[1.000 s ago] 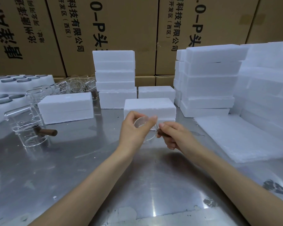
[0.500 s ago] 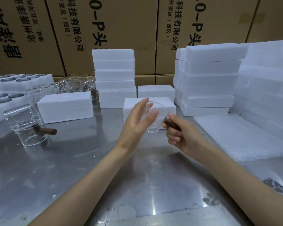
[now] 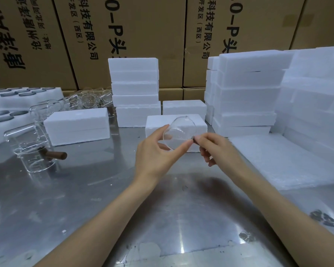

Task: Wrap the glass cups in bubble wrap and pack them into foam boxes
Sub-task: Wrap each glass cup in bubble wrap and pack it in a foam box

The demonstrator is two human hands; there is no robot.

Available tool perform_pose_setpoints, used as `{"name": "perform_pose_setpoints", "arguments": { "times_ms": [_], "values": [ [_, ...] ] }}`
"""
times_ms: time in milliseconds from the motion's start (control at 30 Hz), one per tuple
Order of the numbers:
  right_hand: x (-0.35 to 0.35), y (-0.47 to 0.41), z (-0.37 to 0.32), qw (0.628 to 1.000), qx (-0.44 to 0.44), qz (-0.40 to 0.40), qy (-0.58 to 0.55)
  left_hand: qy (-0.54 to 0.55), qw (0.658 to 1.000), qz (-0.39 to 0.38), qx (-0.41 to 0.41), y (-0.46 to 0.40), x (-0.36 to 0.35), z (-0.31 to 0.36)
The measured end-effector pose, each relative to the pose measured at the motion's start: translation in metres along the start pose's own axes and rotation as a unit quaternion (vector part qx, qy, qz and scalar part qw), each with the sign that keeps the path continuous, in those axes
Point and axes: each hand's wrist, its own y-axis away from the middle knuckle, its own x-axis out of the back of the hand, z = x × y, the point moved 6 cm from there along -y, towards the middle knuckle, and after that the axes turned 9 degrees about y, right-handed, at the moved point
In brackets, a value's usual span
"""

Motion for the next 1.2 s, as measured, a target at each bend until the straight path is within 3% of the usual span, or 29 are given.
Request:
{"name": "perform_pose_setpoints", "arguments": {
  "times_ms": [167,333,467,700,933,1200],
  "values": [
    [-0.007,0.003,-0.002,0.999,0.036,-0.02,0.006,-0.061,0.998,0.01,-0.021,0.0,0.002,0.002],
    [-0.016,0.005,-0.001,0.995,0.014,-0.083,-0.06,-0.005,0.995,-0.053,-0.08,0.004,-0.008,0.014],
    [-0.02,0.007,-0.003,0.992,0.02,-0.105,-0.071,0.043,0.993,-0.031,-0.103,0.006,-0.009,0.017],
    [-0.029,0.011,-0.007,0.99,0.028,-0.128,-0.048,0.161,0.986,0.049,-0.014,0.001,-0.003,0.007],
    [-0.026,0.008,-0.001,0.988,0.01,-0.133,-0.072,0.218,0.972,0.064,0.056,-0.004,0.003,0.004],
    [-0.021,0.002,0.01,0.97,-0.023,-0.163,-0.181,0.246,0.968,-0.033,0.043,-0.006,0.001,0.015]
  ]
}}
